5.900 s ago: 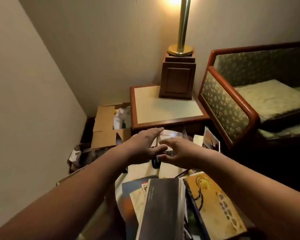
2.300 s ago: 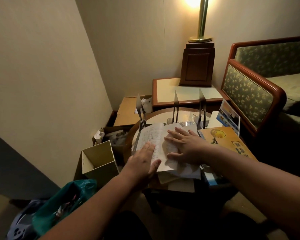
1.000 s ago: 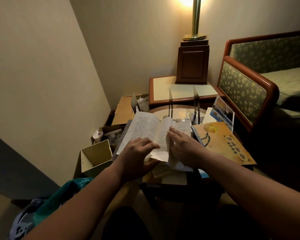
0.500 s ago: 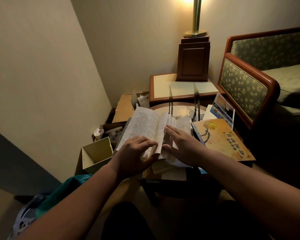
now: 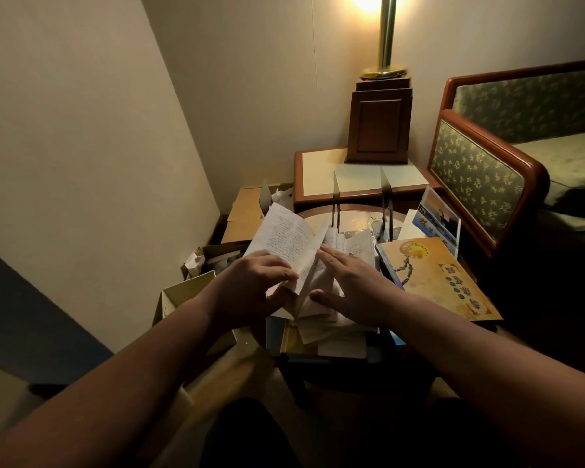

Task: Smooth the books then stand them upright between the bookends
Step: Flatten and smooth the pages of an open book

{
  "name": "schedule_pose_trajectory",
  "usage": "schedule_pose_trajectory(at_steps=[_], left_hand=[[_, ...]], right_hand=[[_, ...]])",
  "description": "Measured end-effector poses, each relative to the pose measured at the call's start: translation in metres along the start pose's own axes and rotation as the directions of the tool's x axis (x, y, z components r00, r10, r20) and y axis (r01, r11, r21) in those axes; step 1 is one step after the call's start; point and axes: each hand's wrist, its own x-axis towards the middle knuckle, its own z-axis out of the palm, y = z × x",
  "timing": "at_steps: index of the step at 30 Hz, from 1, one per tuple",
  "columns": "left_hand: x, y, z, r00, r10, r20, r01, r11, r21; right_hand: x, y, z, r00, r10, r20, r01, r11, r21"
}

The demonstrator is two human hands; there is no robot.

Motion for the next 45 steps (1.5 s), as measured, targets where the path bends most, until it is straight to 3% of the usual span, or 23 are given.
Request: schedule_pose_trajectory(at_steps=[7,11,16,20,23,27,33,41,45], left_hand=[[-0.011,-0.005,0.004,0.991,-0.018,-0.131,0.037,0.988,0.148],[-0.026,-0.010,0.014,0.989,-0.012,-0.148,0.042,0.979,0.201],[-0.033,0.002,0.018,0.988,0.009,-0.155,0.027,0.973,0.229],[-0.034,0.004,0.019,0.982,0.054,-0.181,0.000,0.958,0.287],[-0.039,-0.001,0.023,0.977,0.062,-0.206,0.001,0.957,0.290],[-0.042,-0.007,0.028,0.974,0.045,-0.221,0.009,0.970,0.241],[-0.046,-0.014,0.030,0.959,-0.143,-0.244,0.164,0.984,0.071],[-0.060,-0.033,0.031,0.971,-0.224,-0.077,0.223,0.974,-0.031],[-0.065,-0.037,0.033,0.950,-0.288,0.123,0.300,0.949,-0.094]], right_hand=[[0.011,-0.009,0.004,0.998,0.012,0.060,-0.010,1.000,-0.019],[0.011,-0.008,0.008,0.988,0.084,0.129,-0.080,0.996,-0.033],[0.011,0.003,0.005,0.954,0.126,0.273,-0.069,0.976,-0.208],[0.014,0.001,-0.007,0.940,0.139,0.313,-0.079,0.977,-0.196],[0.021,-0.013,-0.016,0.930,0.194,0.313,-0.154,0.977,-0.149],[0.033,-0.030,-0.009,0.968,0.163,0.191,-0.155,0.986,-0.058],[0.043,-0.027,0.016,0.978,0.119,0.172,-0.095,0.985,-0.144],[0.052,-0.025,0.027,0.972,0.107,0.211,-0.054,0.969,-0.242],[0.051,-0.021,0.032,0.966,0.100,0.238,-0.034,0.963,-0.266]])
